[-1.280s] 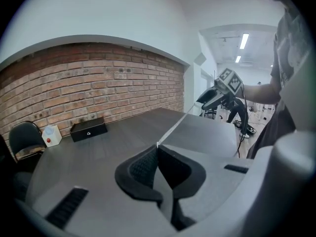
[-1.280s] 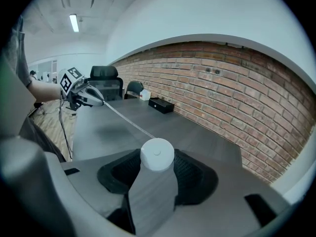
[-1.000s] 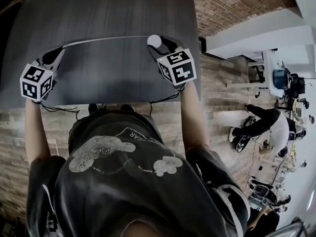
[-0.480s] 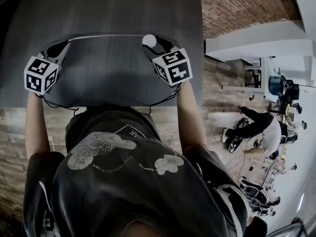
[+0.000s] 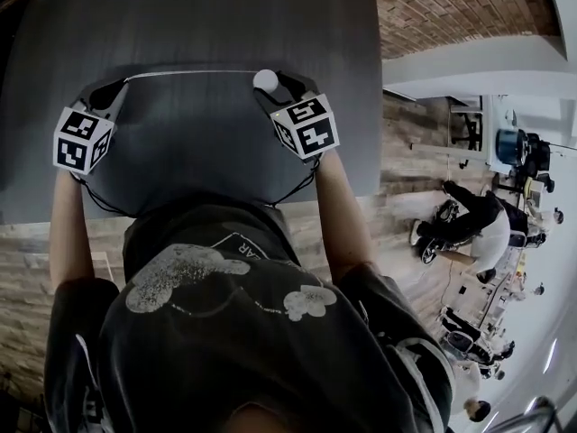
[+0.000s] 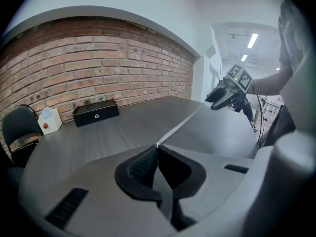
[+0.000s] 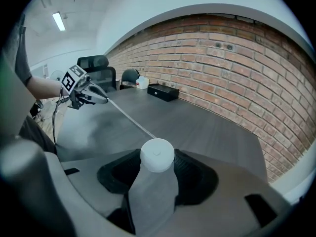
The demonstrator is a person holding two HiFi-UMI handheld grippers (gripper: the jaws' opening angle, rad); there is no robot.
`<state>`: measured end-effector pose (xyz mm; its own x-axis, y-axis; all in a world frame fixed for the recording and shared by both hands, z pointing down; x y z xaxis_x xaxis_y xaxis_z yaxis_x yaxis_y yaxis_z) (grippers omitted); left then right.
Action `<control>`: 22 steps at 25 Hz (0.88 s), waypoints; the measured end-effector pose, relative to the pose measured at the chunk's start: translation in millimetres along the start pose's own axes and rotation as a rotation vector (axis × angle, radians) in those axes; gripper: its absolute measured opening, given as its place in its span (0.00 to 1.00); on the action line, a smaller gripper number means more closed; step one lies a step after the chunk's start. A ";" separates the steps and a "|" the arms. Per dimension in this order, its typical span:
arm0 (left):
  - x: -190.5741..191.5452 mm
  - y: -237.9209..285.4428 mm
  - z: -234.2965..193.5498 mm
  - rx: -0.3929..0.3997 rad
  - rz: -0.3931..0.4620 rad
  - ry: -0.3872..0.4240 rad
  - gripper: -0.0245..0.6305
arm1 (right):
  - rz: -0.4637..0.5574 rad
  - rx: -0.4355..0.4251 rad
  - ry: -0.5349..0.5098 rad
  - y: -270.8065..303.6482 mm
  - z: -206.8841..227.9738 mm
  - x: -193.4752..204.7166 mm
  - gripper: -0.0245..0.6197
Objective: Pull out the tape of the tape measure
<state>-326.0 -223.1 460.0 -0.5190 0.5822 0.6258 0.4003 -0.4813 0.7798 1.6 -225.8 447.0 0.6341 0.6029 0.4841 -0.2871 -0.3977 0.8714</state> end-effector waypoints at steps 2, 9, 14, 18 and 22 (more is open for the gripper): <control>2.8 9.1 -4.8 0.000 -0.024 -0.004 0.05 | -0.014 -0.004 0.007 13.3 -0.9 3.1 0.40; 15.0 40.7 -18.1 -0.008 -0.095 0.007 0.05 | -0.054 -0.028 0.031 55.1 -2.2 11.3 0.40; 17.1 59.7 -24.1 0.004 -0.124 0.004 0.05 | -0.077 -0.034 0.040 76.8 4.2 15.4 0.40; 23.8 61.6 -25.6 -0.006 -0.144 -0.006 0.06 | -0.081 -0.060 0.044 85.0 -1.4 17.0 0.40; 32.6 64.8 -29.7 -0.027 -0.172 -0.007 0.06 | -0.077 -0.079 0.037 93.1 -5.9 16.7 0.40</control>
<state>-339.4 -254.8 530.5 -0.5731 0.6617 0.4834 0.2857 -0.3916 0.8747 -18.7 -248.7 536.7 0.6304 0.6551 0.4165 -0.2947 -0.2944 0.9091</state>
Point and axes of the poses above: the fingertips, and each gripper's own axes: y forward along the fingers, z to its right, x out of its underside, the point moved 6 cm from there along -y, backward along the fingers, and after that the axes turned 15 degrees about -z, right-handed, at the moved point
